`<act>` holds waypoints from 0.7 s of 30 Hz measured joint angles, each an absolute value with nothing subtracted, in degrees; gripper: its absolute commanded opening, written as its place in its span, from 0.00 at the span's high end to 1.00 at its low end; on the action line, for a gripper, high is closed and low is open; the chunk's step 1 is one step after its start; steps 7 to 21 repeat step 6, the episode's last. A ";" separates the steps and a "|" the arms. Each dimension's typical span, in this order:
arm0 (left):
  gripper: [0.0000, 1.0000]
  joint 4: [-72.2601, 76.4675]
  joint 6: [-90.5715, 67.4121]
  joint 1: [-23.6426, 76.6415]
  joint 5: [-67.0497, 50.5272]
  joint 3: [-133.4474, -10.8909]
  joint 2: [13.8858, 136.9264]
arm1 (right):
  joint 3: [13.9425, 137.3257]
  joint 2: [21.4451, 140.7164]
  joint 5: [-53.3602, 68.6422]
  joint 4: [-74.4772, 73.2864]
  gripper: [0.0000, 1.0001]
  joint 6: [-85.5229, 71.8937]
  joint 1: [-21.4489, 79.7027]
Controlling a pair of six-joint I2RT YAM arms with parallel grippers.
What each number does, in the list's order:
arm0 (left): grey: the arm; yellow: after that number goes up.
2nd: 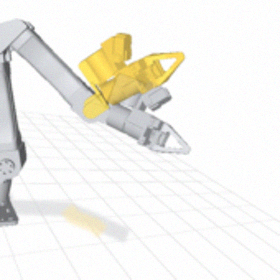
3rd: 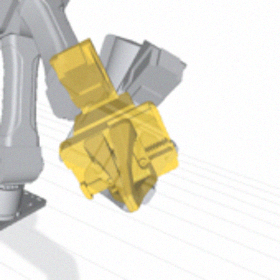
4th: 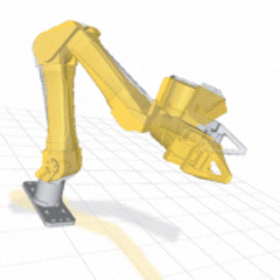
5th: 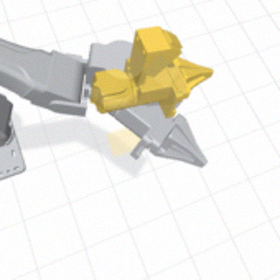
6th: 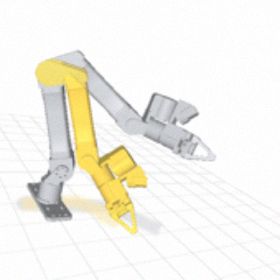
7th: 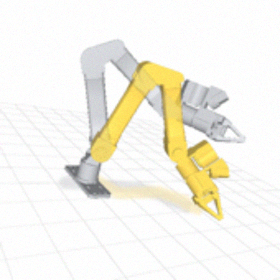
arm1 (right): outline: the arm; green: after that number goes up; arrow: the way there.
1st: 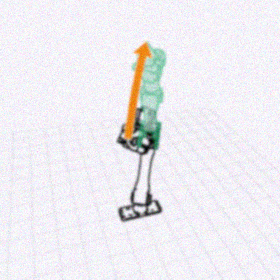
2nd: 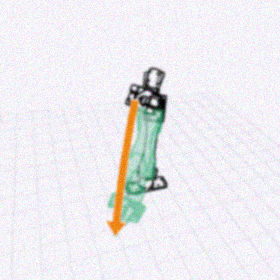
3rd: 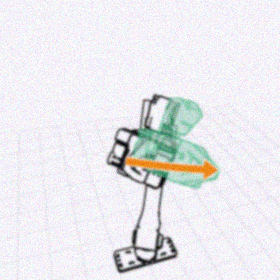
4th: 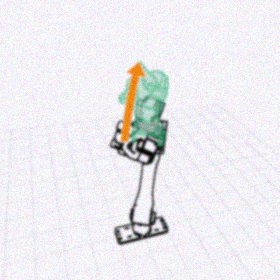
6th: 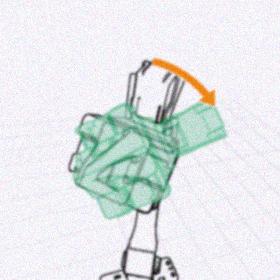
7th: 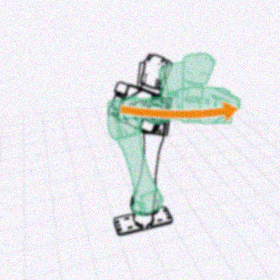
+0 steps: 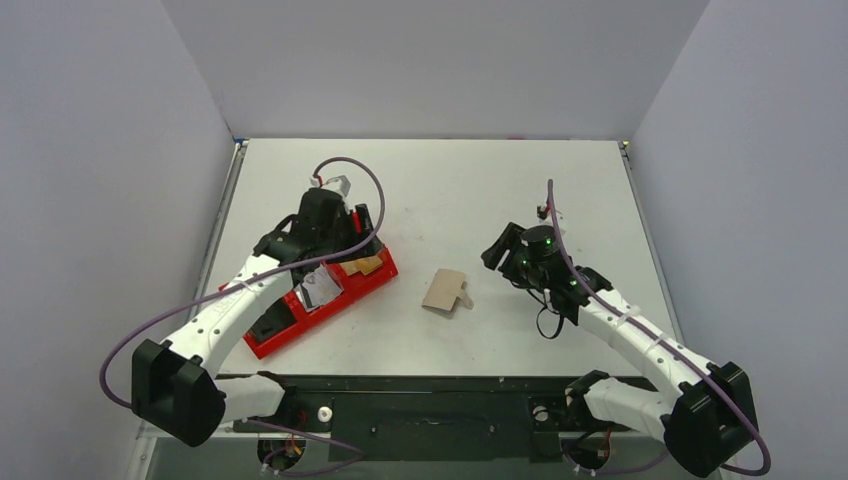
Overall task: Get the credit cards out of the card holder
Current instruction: Reset both arms
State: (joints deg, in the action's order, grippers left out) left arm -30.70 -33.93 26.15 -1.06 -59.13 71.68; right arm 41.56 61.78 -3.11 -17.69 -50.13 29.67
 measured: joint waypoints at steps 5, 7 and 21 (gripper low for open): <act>0.36 -30.68 -33.78 26.04 -0.38 -59.11 71.24 | 42.37 62.48 -3.38 -17.67 0.41 -50.09 29.71; 0.36 -30.68 -33.78 25.98 -0.36 -59.11 71.20 | 42.41 62.70 -3.44 -17.69 0.41 -50.09 29.71; 0.36 -30.68 -33.78 25.98 -0.36 -59.11 71.20 | 42.41 62.70 -3.44 -17.69 0.41 -50.09 29.71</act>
